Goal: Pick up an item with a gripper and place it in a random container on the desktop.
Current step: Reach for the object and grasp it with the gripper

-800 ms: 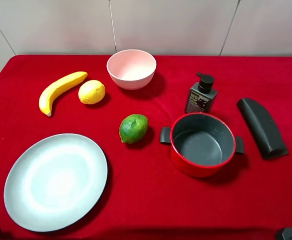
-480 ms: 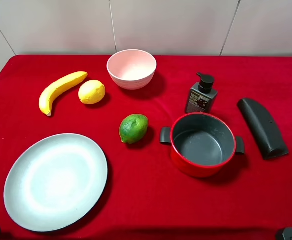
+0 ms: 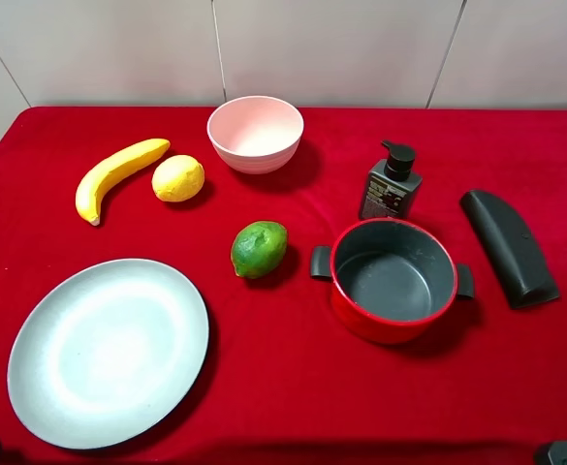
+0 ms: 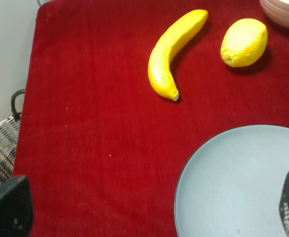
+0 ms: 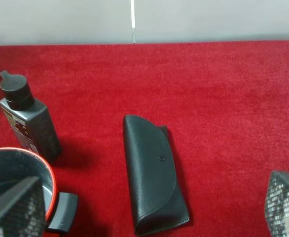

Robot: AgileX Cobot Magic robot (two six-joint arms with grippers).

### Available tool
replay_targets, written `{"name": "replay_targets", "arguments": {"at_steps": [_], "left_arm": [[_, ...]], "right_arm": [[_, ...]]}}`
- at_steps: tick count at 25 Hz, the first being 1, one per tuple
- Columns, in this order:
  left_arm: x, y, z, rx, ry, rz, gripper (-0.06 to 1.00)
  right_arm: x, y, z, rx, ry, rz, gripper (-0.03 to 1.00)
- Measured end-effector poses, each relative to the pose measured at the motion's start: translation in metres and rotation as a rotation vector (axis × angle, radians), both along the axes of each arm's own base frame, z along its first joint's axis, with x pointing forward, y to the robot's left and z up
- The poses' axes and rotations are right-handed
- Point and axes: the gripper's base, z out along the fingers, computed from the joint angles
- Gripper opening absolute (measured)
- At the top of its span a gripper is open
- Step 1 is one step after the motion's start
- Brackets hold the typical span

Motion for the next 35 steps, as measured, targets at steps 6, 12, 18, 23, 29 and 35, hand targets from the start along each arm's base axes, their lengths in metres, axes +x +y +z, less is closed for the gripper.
{"name": "replay_targets", "arguments": {"at_steps": [6, 12, 18, 23, 29, 35], "left_arm": [[0.0, 0.0, 0.0, 0.0, 0.0, 0.0, 0.99], [0.0, 0.0, 0.0, 0.0, 0.0, 0.0, 0.99], [0.0, 0.0, 0.0, 0.0, 0.0, 0.0, 0.99], [0.0, 0.0, 0.0, 0.0, 0.0, 0.0, 0.99], [0.0, 0.0, 0.0, 0.0, 0.0, 0.0, 0.99], [0.0, 0.0, 0.0, 0.0, 0.0, 0.0, 0.99]], "right_arm": [[0.0, 0.0, 0.0, 0.0, 0.0, 0.0, 0.69], [0.0, 0.0, 0.0, 0.0, 0.0, 0.0, 0.69], [0.0, 0.0, 0.0, 0.0, 0.0, 0.0, 0.69], [0.0, 0.0, 0.0, 0.0, 0.0, 0.0, 0.69], [0.0, 0.0, 0.0, 0.0, 0.0, 0.0, 0.69], [0.0, 0.0, 0.0, 0.0, 0.0, 0.0, 0.69]]}}
